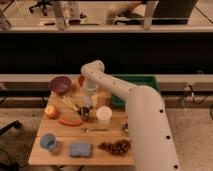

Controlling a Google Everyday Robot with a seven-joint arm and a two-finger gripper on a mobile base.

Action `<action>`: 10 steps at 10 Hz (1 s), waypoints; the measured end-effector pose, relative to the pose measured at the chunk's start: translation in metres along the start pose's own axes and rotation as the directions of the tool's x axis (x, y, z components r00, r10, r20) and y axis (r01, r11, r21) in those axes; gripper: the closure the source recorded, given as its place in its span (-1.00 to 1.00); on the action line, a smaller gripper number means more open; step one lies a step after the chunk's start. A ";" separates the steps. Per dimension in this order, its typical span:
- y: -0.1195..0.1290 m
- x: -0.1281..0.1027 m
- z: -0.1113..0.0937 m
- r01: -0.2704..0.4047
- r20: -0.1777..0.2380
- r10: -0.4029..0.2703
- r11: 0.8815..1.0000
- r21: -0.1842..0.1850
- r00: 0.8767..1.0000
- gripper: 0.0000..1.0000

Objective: Wipe purple bowl with towel

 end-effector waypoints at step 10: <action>0.010 0.005 0.012 -0.018 0.033 0.020 0.998 -0.064 0.999 -0.20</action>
